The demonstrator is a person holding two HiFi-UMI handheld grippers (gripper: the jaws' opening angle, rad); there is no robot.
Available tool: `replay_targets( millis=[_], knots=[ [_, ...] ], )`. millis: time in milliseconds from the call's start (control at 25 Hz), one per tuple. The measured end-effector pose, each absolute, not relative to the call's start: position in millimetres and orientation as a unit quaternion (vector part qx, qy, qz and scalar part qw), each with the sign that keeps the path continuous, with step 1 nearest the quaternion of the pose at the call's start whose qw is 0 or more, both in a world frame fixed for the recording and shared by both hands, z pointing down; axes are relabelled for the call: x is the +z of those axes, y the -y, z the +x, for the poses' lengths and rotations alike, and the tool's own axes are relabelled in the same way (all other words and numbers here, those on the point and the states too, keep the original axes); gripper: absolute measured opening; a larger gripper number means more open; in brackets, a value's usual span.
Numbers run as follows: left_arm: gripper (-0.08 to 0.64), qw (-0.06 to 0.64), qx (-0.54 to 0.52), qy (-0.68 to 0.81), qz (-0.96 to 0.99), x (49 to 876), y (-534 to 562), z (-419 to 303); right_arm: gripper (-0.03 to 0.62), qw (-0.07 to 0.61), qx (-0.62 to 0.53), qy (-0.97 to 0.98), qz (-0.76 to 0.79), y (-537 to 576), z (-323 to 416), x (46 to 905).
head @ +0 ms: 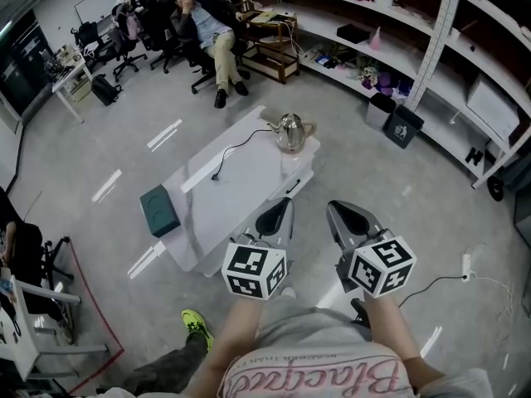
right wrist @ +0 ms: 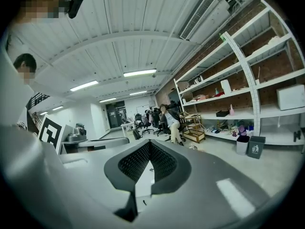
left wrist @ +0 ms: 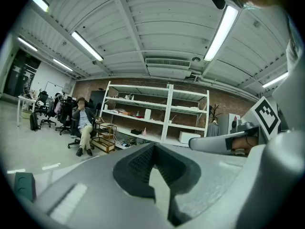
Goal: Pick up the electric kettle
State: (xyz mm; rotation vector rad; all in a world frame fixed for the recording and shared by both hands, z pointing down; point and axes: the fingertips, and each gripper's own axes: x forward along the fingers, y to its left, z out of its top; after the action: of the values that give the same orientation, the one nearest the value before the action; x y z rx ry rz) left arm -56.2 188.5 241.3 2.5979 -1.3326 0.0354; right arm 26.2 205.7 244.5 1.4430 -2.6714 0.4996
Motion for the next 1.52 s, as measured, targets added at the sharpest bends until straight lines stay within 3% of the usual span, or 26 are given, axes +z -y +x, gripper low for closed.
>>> replay_targets(
  millis=[680,1520],
  knots=[
    [0.002,0.130,0.021,0.442,0.887,264,-93,-55,0.023,0.036,0.182,0.857,0.481,-113,35,260],
    [0.002,0.160,0.023,0.523,0.837,282,125,-13,0.023,0.064,0.192,0.888,0.412,125,103,275]
  ],
)
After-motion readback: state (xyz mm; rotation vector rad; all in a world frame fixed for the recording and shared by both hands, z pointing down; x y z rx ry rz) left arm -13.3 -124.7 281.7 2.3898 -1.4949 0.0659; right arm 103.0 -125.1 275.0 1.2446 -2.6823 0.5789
